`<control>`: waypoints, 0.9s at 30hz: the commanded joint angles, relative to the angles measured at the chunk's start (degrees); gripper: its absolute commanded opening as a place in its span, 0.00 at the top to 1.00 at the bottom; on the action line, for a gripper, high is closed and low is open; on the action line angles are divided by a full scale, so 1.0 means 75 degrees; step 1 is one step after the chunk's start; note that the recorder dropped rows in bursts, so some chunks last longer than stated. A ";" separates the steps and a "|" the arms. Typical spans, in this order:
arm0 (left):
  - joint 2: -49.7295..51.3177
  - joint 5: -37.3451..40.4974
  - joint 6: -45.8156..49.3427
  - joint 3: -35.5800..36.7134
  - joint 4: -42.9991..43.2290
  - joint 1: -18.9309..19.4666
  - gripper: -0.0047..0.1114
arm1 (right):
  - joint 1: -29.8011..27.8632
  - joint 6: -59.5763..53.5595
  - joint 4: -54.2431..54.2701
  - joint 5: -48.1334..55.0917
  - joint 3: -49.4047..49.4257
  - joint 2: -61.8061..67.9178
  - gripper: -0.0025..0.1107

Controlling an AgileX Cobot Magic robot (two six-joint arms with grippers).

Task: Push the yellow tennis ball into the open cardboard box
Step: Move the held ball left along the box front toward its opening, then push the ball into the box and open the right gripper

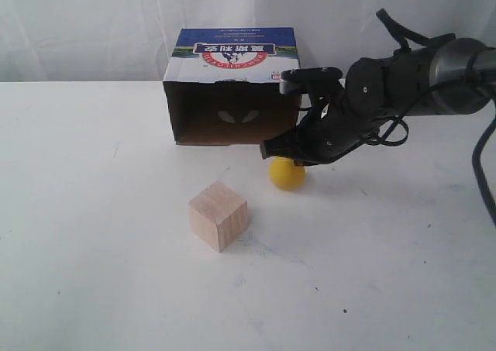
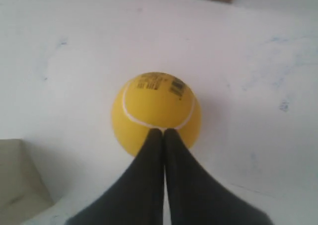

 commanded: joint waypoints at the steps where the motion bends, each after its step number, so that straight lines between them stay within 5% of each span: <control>1: -0.0039 -0.0004 -0.0030 0.0026 -0.0117 -0.0058 0.96 | 0.0282 -0.0609 0.0843 0.0175 0.0014 -0.0117 0.98; 6: -0.0039 -0.0004 -0.0030 0.0026 -0.0117 -0.0058 0.96 | 0.0743 -0.0629 0.0933 0.0811 0.0014 -0.0042 0.98; 14: -0.0039 -0.0004 -0.0030 0.0026 -0.0117 -0.0058 0.96 | 0.0651 -0.0629 0.0754 -0.1147 -0.0562 0.1300 0.98; 27: -0.0039 -0.0004 -0.0030 0.0026 -0.0117 -0.0058 0.96 | 0.0525 -0.1031 0.0800 -0.0206 -0.1391 0.0813 0.98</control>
